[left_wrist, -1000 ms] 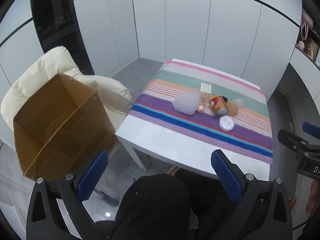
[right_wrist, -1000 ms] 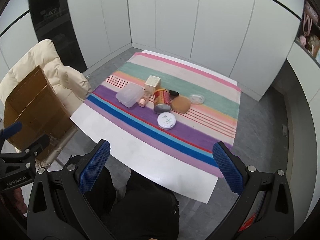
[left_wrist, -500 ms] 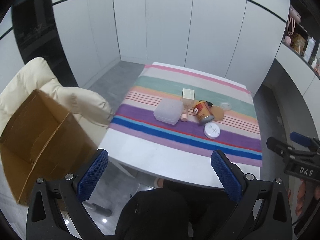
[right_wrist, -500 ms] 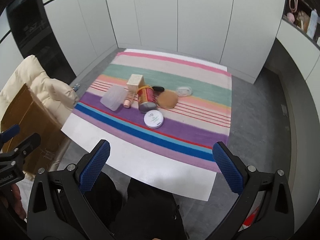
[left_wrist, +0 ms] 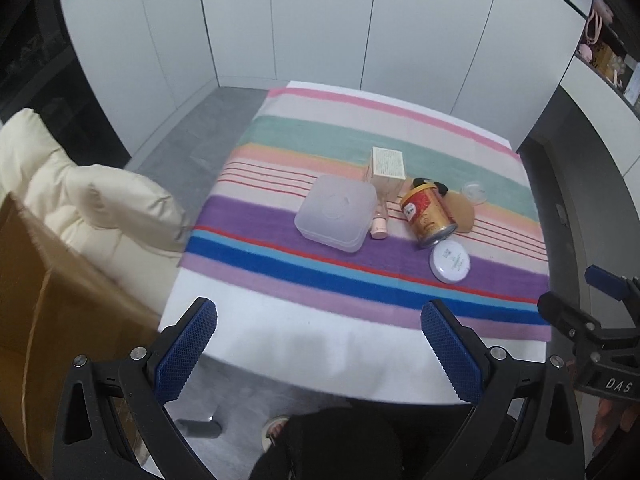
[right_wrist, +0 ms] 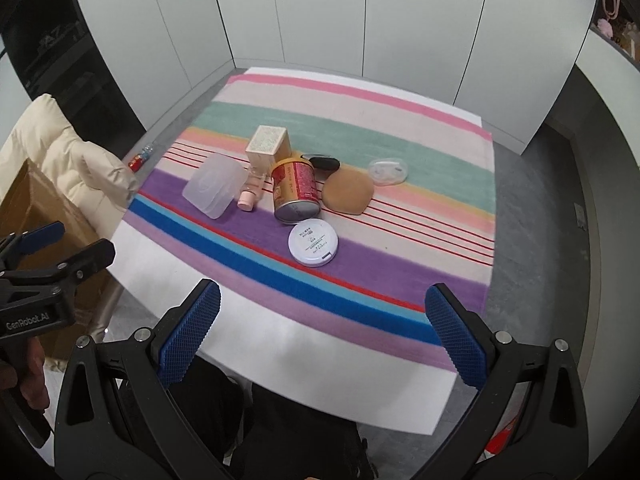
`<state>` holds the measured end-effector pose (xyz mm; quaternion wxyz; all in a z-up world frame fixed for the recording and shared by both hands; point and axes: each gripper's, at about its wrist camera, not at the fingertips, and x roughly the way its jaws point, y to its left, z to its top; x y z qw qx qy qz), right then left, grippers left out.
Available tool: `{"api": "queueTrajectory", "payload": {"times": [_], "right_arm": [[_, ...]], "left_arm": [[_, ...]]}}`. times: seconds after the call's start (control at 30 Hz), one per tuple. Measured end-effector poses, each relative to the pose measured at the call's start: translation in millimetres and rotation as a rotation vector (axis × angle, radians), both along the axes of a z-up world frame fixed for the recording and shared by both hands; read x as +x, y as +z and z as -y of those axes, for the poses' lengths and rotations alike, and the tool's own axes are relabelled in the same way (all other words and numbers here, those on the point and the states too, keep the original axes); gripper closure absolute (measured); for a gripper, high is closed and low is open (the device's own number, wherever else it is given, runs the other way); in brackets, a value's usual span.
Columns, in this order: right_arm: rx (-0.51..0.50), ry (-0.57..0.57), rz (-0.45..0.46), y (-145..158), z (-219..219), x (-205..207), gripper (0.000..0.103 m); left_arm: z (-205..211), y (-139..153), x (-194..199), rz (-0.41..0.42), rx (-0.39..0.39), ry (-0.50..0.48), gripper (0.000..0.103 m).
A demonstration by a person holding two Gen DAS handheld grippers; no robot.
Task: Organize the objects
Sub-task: 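Move both tools toward the objects on the striped cloth, then grasp the clear square container with left tool while right tool grasps the white compact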
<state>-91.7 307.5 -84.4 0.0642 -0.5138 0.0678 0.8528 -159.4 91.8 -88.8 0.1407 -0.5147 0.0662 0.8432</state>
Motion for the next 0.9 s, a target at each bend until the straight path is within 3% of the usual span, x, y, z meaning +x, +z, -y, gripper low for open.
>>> {"api": "queueTrajectory", "payload": {"times": [0.23, 0.6, 0.9], "right_arm": [[-0.015, -0.032, 0.067, -42, 1, -30, 0.000], [-0.029, -0.061, 0.139, -108, 0, -68, 0.000], [-0.068, -0.082, 0.186, -151, -5, -82, 0.002]], "left_arm": [[-10, -32, -34, -0.005, -0.002, -0.055, 0.001], [-15, -108, -90, 0.122, 0.053, -0.098, 0.001], [-28, -134, -111, 0.138, 0.086, -0.156, 0.001]]}}
